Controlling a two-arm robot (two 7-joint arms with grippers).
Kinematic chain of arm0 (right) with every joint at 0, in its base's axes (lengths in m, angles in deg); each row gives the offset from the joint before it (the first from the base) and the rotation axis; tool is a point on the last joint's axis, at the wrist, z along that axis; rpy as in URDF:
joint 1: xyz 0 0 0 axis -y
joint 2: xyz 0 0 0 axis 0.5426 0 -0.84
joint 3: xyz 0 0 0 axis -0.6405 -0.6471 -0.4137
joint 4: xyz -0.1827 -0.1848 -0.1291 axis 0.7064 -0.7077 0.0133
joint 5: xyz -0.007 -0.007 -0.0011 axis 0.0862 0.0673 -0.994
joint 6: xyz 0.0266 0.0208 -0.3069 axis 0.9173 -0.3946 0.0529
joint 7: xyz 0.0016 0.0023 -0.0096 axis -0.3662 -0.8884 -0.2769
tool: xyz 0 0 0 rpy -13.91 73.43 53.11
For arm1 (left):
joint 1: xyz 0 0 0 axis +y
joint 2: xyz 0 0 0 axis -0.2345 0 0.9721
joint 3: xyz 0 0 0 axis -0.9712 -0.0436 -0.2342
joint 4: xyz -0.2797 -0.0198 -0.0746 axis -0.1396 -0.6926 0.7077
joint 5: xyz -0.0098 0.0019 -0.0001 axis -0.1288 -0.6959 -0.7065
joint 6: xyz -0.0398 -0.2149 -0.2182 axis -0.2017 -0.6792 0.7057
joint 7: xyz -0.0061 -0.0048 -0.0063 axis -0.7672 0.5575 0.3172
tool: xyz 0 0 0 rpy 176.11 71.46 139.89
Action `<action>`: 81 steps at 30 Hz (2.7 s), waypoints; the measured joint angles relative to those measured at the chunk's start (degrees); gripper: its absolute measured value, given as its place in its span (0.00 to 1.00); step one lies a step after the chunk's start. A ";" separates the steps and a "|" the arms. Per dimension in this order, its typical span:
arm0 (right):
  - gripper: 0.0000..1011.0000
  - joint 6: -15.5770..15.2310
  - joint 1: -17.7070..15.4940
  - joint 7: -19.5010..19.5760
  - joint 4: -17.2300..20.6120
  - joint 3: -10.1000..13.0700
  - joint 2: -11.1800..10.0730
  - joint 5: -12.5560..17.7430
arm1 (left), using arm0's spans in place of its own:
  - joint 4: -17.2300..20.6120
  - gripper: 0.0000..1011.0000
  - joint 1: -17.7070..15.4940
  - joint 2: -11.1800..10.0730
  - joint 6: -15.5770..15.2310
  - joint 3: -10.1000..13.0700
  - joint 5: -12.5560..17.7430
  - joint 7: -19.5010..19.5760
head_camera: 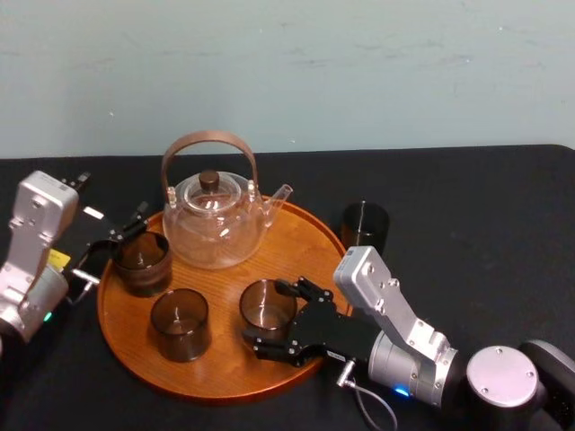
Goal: Pick up the glass from the table and place it on the tray.
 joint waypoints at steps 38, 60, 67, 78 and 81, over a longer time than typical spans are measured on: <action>0.99 4.85 -2.60 1.64 5.56 3.01 -2.13 0.49 | 0.00 0.99 0.00 0.00 0.00 0.00 0.00 0.00; 0.99 5.84 -10.03 6.39 9.34 15.13 -6.10 4.76 | 0.00 0.99 0.00 0.00 0.00 0.00 0.00 0.00; 0.99 4.47 -9.95 7.67 7.16 18.43 -6.01 5.31 | 0.00 0.99 0.00 0.00 0.00 0.00 0.00 0.00; 0.99 3.02 -7.68 8.19 3.77 20.87 -5.13 5.46 | 0.00 0.99 0.00 0.00 0.00 0.00 0.00 0.00; 0.99 2.99 -6.54 7.60 2.37 20.79 -4.77 5.44 | 0.00 0.99 0.00 0.00 0.00 0.00 0.00 0.00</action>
